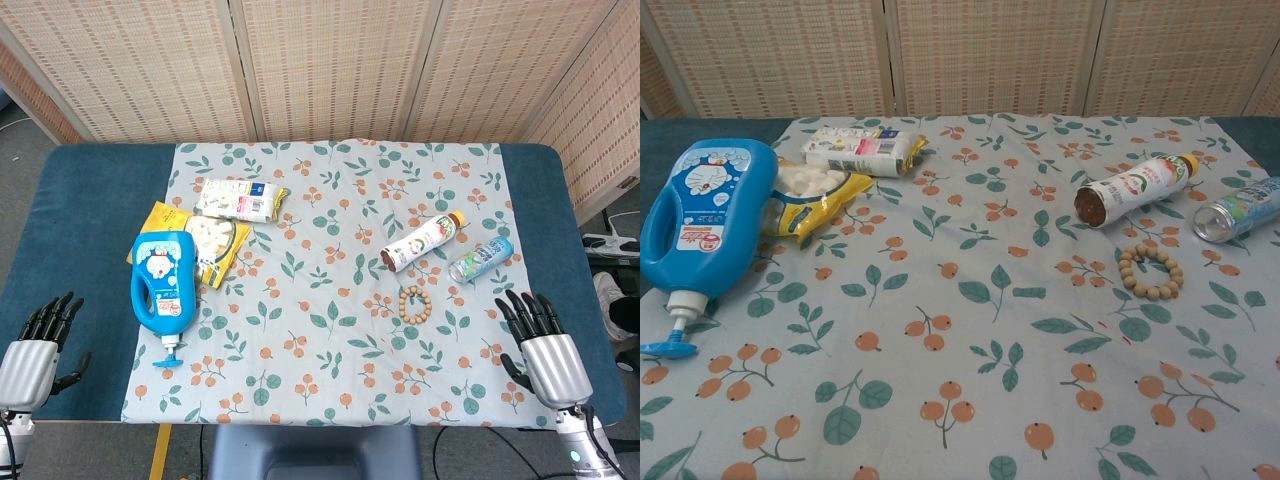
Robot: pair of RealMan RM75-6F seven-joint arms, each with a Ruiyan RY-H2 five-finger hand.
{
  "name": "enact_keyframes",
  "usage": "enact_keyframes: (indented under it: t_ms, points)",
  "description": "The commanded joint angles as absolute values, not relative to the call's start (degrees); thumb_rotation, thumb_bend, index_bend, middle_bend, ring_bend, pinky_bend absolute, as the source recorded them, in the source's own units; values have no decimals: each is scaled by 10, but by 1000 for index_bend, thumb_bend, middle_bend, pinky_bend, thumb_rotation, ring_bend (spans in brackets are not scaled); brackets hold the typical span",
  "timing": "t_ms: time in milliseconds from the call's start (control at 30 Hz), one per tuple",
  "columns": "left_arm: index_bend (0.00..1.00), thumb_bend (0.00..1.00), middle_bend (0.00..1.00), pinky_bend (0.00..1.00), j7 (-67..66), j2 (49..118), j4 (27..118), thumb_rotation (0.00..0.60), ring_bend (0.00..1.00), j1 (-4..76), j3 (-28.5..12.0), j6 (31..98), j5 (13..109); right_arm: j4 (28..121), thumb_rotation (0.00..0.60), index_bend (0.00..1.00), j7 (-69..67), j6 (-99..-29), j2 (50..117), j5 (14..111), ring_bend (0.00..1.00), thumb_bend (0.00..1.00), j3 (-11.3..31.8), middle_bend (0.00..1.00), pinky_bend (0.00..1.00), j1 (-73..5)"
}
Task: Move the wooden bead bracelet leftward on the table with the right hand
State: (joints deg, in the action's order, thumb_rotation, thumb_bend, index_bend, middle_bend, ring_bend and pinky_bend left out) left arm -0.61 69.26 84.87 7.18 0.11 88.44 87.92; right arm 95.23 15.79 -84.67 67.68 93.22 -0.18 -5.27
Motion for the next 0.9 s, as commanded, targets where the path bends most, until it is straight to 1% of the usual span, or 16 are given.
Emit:
enact_keyframes:
  t_ms: [33, 100, 200, 333, 433, 500, 667, 767, 900]
  points:
    - [0, 404, 0, 124, -6, 689, 853, 600, 0, 71, 1, 880, 879, 951, 600, 0, 165, -835, 685, 926, 0, 239, -1, 0, 0, -58]
    - [0, 403, 0, 125, -5, 687, 855, 600, 0, 72, 0, 877, 880, 940, 600, 0, 167, -826, 698, 927, 0, 239, 1, 0, 0, -64]
    - [0, 403, 0, 126, -1, 684, 856, 600, 0, 71, 1, 876, 883, 919, 600, 0, 173, -794, 717, 923, 0, 239, 8, 0, 0, -87]
    - [0, 404, 0, 127, 3, 682, 856, 600, 0, 73, 2, 868, 886, 896, 600, 0, 190, -718, 738, 900, 0, 242, 27, 5, 0, -136]
    - [0, 403, 0, 127, 3, 681, 859, 600, 0, 73, 1, 864, 886, 873, 600, 3, 204, -658, 763, 881, 0, 242, 41, 44, 0, -178]
    - [0, 403, 0, 127, 4, 680, 861, 600, 0, 73, 1, 863, 885, 854, 600, 25, 211, -629, 780, 871, 0, 245, 46, 81, 0, -198]
    - [0, 403, 0, 129, 5, 673, 868, 600, 0, 72, 1, 852, 877, 787, 600, 150, 232, -585, 833, 852, 0, 285, 53, 192, 0, -236]
    - [0, 404, 0, 131, 5, 670, 872, 600, 0, 72, -2, 848, 871, 762, 600, 199, 236, -574, 852, 846, 0, 301, 53, 228, 0, -248]
    - [0, 405, 0, 132, 6, 668, 874, 600, 0, 71, -2, 848, 872, 751, 600, 229, 240, -571, 859, 843, 0, 304, 49, 251, 0, -253]
